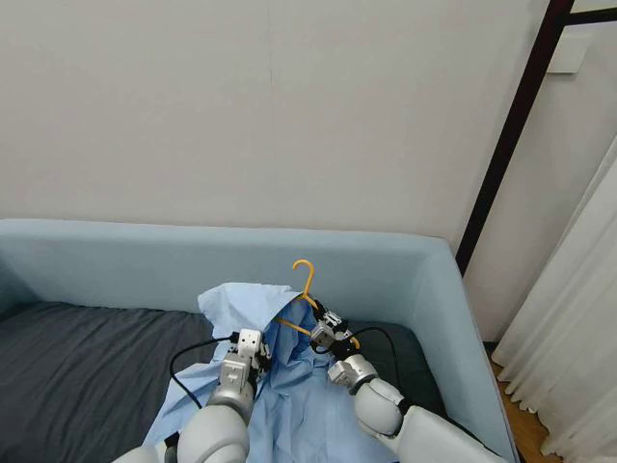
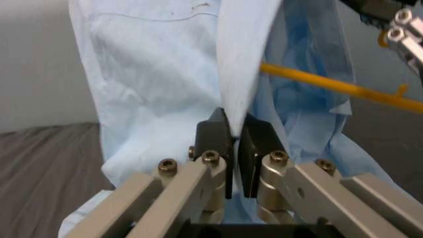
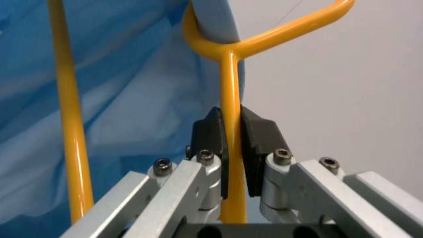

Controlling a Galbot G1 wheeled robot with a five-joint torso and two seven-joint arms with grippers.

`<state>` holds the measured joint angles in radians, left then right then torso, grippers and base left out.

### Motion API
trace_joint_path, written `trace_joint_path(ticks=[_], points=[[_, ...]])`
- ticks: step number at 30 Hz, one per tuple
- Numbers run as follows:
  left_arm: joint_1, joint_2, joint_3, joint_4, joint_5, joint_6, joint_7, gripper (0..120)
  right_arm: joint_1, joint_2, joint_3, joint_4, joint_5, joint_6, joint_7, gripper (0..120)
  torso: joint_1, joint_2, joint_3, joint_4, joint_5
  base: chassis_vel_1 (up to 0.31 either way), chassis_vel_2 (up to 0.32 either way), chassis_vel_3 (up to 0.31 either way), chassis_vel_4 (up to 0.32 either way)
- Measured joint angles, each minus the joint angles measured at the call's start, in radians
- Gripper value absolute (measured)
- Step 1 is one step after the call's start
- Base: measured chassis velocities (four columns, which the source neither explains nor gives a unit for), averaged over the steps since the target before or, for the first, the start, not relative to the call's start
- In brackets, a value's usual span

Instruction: Pick up the clothes from the sofa and hang them on the clothes hanger.

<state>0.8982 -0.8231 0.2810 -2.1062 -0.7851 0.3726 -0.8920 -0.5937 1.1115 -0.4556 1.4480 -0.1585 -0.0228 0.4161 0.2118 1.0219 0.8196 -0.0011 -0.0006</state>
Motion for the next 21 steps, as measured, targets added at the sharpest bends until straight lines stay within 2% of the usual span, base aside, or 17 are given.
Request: trace_joint_path(ticks=[2,5,6,9,11,12,14,17,18,21], points=[[0.009,-0.004,-0.002,-0.004,0.011,0.007,0.0,13,0.002,-0.003,0.0,0.007,0.0,0.002,-0.001,5,0.0,0.0,0.0,-0.0001,-0.0001,0.0,0.0,0.0,0.0],[0.042,0.002,-0.01,-0.033,0.07,0.036,0.008,26,0.01,-0.011,0.015,0.022,0.0,0.019,-0.001,5,0.0,0.0,0.0,-0.0002,0.0,0.0,0.0,0.0,0.0],[0.042,0.002,-0.01,-0.033,0.07,0.036,0.008,26,0.01,-0.011,0.015,0.022,0.0,0.019,-0.001,5,0.0,0.0,0.0,-0.0002,0.0,0.0,0.0,0.0,0.0],[0.099,0.039,-0.042,-0.078,0.138,0.068,0.025,39,0.011,-0.02,0.035,0.031,-0.002,0.045,-0.011,5,0.0,0.0,0.0,-0.0003,0.0,0.0,0.0,0.0,0.0],[0.176,0.09,-0.1,-0.122,0.206,0.058,0.069,50,0.009,-0.033,0.053,0.036,-0.009,0.078,-0.039,5,0.0,0.0,0.0,0.0003,-0.0001,0.0,0.0,0.0,0.0],[0.176,0.09,-0.1,-0.122,0.206,0.058,0.069,50,0.009,-0.033,0.053,0.036,-0.009,0.078,-0.039,5,0.0,0.0,0.0,0.0003,-0.0001,0.0,0.0,0.0,0.0],[0.224,0.144,-0.143,-0.147,0.256,-0.005,0.138,57,-0.008,-0.049,0.088,0.039,-0.045,0.121,-0.071,5,0.0,0.0,0.0,0.0015,0.0002,0.0,0.0,0.0,0.0],[0.221,0.225,-0.2,-0.145,0.285,-0.161,0.293,71,-0.067,-0.086,0.154,0.052,-0.106,0.167,-0.102,5,0.0,0.0,0.0,-0.0008,-0.0003,0.0,0.0,0.0,0.0],[0.221,0.225,-0.2,-0.145,0.285,-0.161,0.293,71,-0.067,-0.086,0.154,0.052,-0.106,0.167,-0.102,5,0.0,0.0,0.0,-0.0008,-0.0003,0.0,0.0,0.0,0.0],[0.204,0.297,-0.271,-0.114,0.308,-0.279,0.418,84,-0.101,-0.099,0.193,0.051,-0.152,0.2,-0.115,5,0.0,0.0,0.0,-0.0007,-0.0001,0.0,0.0,0.0,0.0]])
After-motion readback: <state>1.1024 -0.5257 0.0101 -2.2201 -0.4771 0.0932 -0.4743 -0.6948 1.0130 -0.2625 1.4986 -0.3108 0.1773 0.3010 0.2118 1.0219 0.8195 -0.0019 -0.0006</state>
